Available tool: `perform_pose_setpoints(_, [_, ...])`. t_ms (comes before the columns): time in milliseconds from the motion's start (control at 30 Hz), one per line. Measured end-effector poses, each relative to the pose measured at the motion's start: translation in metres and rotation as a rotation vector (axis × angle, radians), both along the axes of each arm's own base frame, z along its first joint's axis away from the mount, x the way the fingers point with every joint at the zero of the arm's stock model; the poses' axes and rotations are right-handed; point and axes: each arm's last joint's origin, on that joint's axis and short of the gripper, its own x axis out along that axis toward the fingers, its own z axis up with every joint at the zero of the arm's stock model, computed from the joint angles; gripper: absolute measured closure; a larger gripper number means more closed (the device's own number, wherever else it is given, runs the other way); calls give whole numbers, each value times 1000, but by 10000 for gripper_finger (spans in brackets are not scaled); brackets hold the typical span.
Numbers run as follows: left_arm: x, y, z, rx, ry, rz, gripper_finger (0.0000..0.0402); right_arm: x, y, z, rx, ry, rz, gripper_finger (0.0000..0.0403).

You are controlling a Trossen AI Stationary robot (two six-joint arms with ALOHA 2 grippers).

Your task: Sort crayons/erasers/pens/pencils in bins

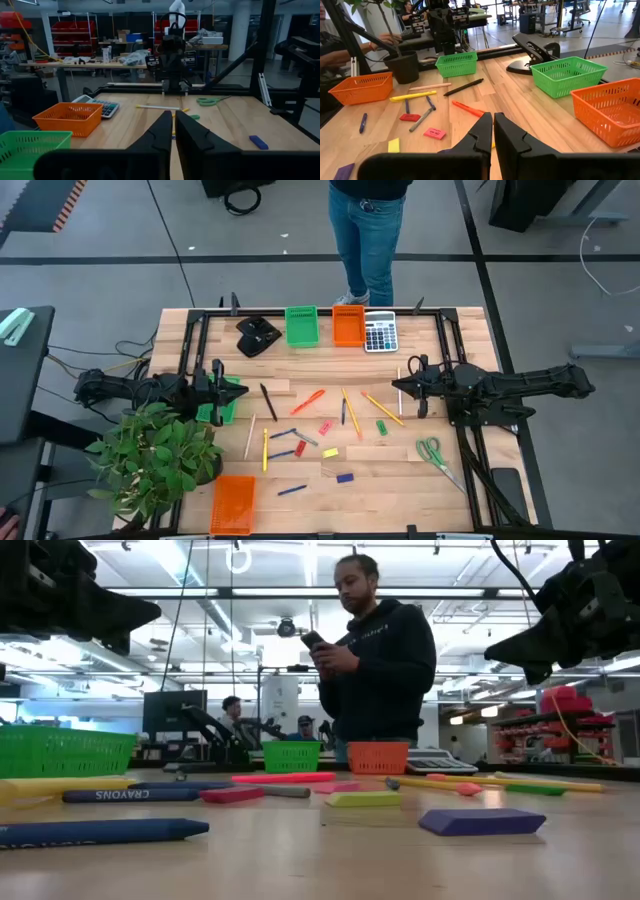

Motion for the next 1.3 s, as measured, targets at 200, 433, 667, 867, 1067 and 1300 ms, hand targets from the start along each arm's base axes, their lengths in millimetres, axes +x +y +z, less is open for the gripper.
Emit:
perform_pose_setpoints(200, [0, 0, 0, 0, 1, 0, 366, 0, 0, 0, 0, 0, 0, 380])
perform_pose_setpoints(433, [0, 0, 0, 0, 1, -1, 373, 0, 0, 0, 0, 0, 0, 380])
perform_pose_setpoints(667, [0, 0, 0, 0, 0, 0, 364, 0, 0, 0, 0, 0, 0, 380])
perform_pose_setpoints(867, [0, 0, 0, 0, 1, 0, 366, 0, 0, 0, 0, 0, 0, 380])
perform_pose_setpoints(1067, [0, 0, 0, 0, 1, -1, 373, 0, 0, 0, 0, 0, 0, 380])
perform_pose_setpoints(1300, [0, 0, 0, 0, 1, 0, 369, 0, 0, 0, 0, 0, 0, 380])
